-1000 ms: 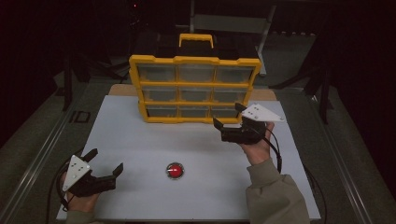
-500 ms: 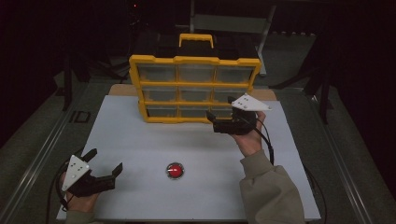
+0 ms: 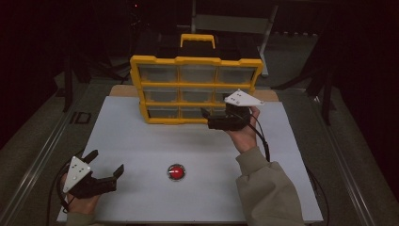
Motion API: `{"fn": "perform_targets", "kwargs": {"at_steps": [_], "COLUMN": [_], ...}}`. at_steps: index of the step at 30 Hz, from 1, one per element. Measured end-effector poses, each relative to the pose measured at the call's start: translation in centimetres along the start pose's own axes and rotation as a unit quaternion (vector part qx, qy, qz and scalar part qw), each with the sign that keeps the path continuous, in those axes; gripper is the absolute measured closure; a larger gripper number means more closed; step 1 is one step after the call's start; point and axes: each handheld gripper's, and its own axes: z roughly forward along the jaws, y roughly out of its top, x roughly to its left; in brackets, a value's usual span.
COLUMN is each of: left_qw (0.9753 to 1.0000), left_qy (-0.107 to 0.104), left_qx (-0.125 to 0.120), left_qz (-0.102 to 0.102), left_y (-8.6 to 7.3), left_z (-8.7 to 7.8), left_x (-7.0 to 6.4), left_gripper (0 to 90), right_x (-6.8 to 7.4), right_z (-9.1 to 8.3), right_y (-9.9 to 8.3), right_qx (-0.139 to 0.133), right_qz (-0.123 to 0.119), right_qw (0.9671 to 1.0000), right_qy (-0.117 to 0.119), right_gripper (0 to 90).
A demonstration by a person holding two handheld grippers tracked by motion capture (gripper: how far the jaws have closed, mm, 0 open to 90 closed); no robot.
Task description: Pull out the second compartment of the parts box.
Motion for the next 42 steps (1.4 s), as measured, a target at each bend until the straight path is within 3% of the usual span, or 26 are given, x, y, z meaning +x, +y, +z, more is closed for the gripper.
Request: {"fn": "perform_targets", "kwargs": {"at_steps": [20,23,33,42], "left_qw": [1.0000,1.0000,1.0000,1.0000], "left_qy": [0.002,0.001,0.002,0.001], "left_qx": [-0.002,-0.001,0.000,0.001], "left_qz": [-0.001,-0.001,0.000,0.001], "left_y": [0.0,0.0,0.0,0.0], "left_z": [0.0,0.0,0.0,0.0], "left_x": [0.1,0.1,0.1,0.1], "left_gripper": [0.0,0.0,0.0,0.0], "right_x": [0.6,0.7,1.0,1.6], "right_z": [2.7,3.4,4.5,5.4], "right_y": [0.2,0.3,0.4,0.5], "right_qx": [0.016,0.027,0.042,0.063], "right_qz": [-0.020,-0.030,-0.059,-0.107], "right_qw": [0.9996,0.9992,0.9973,0.9918], "right_qy": [-0.009,-0.002,-0.014,-0.030], "right_gripper": [8.2,8.1,8.2,8.1]}}
